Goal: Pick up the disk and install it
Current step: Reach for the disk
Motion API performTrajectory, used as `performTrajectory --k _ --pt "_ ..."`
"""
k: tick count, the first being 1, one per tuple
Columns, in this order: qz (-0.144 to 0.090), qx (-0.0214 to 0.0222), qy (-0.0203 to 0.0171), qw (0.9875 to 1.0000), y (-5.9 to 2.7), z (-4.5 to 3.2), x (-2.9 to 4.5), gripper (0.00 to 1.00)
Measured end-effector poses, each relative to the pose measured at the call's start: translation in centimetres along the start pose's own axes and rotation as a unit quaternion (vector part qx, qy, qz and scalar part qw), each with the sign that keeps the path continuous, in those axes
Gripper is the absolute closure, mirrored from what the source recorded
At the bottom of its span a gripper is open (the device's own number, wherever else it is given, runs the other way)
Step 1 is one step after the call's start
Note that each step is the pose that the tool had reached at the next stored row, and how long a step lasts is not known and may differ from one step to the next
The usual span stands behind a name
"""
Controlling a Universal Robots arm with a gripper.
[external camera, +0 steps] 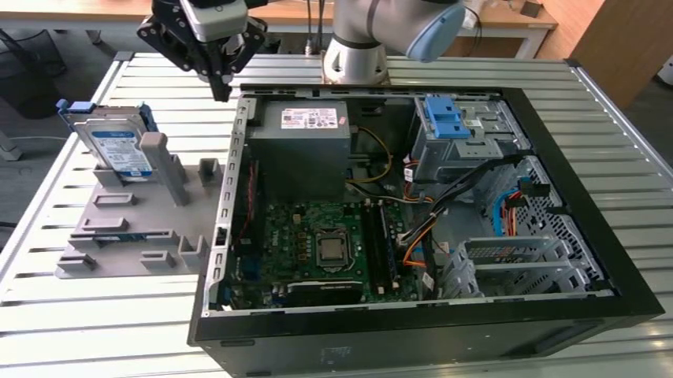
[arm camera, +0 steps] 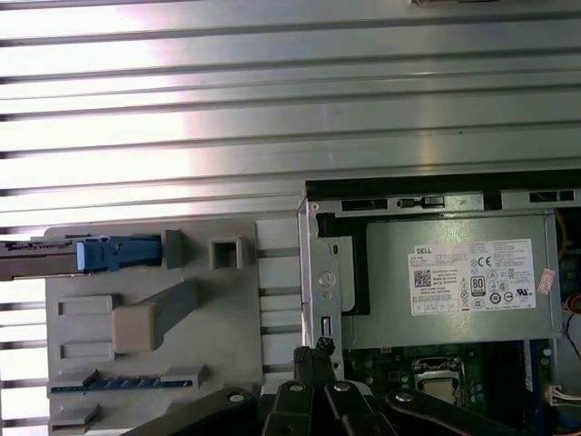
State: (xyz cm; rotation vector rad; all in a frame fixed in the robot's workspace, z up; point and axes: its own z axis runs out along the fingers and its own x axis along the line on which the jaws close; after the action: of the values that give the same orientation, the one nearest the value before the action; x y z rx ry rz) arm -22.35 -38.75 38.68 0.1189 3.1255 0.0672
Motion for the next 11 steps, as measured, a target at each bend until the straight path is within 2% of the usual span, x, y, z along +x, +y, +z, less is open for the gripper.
performTrajectory --k 11 --pt "0.0 0.0001 0.0008 1.0 0.13 0.04 0.62 0.89"
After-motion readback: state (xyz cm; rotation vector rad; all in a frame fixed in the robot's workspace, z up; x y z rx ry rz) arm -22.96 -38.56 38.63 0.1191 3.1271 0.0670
